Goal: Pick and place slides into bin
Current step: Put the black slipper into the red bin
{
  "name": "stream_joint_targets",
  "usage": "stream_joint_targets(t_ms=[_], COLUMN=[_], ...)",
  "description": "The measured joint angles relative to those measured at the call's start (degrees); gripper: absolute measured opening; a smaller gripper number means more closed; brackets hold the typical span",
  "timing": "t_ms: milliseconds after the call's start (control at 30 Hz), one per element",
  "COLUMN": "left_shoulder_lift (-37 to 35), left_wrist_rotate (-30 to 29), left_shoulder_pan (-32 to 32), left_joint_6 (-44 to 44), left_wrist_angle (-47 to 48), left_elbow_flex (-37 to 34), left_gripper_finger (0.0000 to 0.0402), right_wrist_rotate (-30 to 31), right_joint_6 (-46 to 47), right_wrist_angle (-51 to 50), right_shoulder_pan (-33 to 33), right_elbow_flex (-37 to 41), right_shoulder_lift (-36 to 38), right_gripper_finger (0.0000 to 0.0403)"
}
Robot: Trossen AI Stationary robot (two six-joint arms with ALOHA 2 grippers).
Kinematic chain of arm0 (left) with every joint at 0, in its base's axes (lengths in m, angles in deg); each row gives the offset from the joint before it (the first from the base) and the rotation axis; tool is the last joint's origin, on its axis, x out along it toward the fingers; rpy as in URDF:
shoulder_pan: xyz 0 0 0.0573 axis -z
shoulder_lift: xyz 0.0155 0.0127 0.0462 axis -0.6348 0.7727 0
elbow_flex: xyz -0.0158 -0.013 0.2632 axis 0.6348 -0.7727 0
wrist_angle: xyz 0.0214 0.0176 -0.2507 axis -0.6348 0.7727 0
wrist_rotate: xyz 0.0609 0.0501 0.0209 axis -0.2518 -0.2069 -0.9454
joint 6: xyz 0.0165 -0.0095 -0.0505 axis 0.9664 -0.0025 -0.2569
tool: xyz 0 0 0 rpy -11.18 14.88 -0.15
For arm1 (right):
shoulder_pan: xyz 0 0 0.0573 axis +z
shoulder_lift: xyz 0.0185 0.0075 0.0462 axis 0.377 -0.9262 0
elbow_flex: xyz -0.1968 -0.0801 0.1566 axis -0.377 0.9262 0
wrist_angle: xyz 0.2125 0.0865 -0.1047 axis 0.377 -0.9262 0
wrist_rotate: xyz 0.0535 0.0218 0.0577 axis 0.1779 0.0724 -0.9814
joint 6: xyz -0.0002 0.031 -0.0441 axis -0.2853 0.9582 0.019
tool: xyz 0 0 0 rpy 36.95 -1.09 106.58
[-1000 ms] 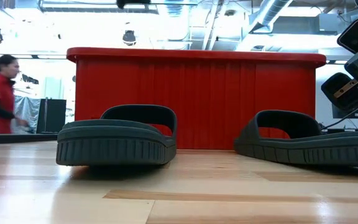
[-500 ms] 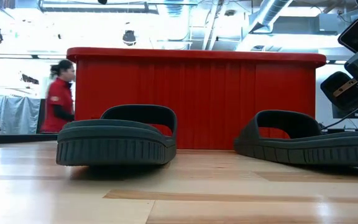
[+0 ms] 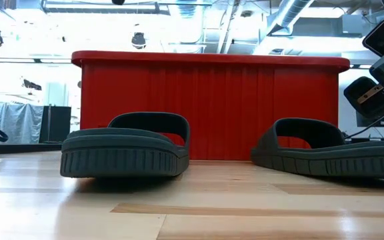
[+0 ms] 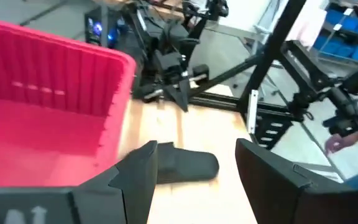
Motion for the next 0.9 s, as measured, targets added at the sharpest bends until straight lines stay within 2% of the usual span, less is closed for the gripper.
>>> stream_joint_targets(t_ms=[133, 233, 467, 700, 900], left_shoulder_lift=[2.95, 6.22, 12.11, 15.46, 16.29], left_wrist_rotate=[-0.17, -0.15, 5.52, 5.99, 0.30], left_shoulder_pan=[2.31, 2.96, 5.63, 11.87, 17.48], left_joint_6=[-3.07, -8.62, -14.33, -11.62, -7.40], left_wrist_angle=[-0.37, -1.95, -1.90, 1.01, 7.39], left_elbow_flex=[0.05, 0.04, 0.31, 0.31, 0.28], left_gripper_finger=[0.0205, 0.0205, 0.0205, 0.0205, 0.0205], right_wrist_rotate=[-0.02, -0.01, -0.02, 0.00, -0.02], right_joint_6=[0.00, 0.00, 0.00, 0.02, 0.00], right_wrist_angle=[0.00, 0.00, 0.00, 0.00, 0.00], right_shoulder_pan=[0.00, 0.00, 0.00, 0.00, 0.00], right_elbow_flex=[0.00, 0.00, 0.00, 0.00, 0.00], right_shoulder_lift=[0.00, 0.00, 0.02, 0.00, 0.00], right_gripper_finger=[0.0000, 0.0000, 0.0000, 0.0000, 0.0000])
